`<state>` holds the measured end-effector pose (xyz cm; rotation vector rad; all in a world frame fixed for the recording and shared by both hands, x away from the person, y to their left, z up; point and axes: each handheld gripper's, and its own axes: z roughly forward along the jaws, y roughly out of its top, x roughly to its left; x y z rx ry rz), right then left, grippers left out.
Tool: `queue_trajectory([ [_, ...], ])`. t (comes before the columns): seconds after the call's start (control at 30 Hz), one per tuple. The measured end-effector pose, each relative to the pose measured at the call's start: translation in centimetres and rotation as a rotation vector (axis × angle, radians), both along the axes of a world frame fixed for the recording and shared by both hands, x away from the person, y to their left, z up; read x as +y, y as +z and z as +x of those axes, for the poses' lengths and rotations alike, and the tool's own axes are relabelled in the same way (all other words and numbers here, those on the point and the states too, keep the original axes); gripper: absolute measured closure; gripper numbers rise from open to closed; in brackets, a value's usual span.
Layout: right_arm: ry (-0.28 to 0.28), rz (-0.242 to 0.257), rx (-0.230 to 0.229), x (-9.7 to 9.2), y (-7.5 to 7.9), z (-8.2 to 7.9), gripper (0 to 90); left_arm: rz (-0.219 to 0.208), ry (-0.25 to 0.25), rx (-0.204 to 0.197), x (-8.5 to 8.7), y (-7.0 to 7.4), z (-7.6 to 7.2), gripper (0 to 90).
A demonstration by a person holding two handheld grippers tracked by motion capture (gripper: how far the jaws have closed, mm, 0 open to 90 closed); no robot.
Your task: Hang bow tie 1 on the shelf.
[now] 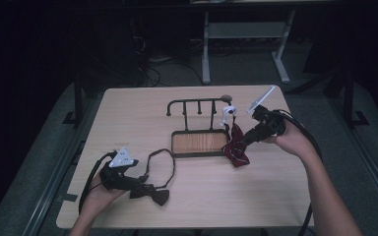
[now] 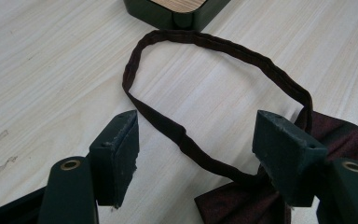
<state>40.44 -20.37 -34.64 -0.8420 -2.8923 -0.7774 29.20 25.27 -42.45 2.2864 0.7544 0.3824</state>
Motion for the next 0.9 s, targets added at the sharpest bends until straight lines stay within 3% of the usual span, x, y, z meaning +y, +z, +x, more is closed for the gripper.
queue_trajectory([
  [0.9,0.013,0.029,0.006,-1.0,-3.2,-3.4,58.1,-0.006,-0.007,0.018,-0.2,-0.3,0.4,34.3],
])
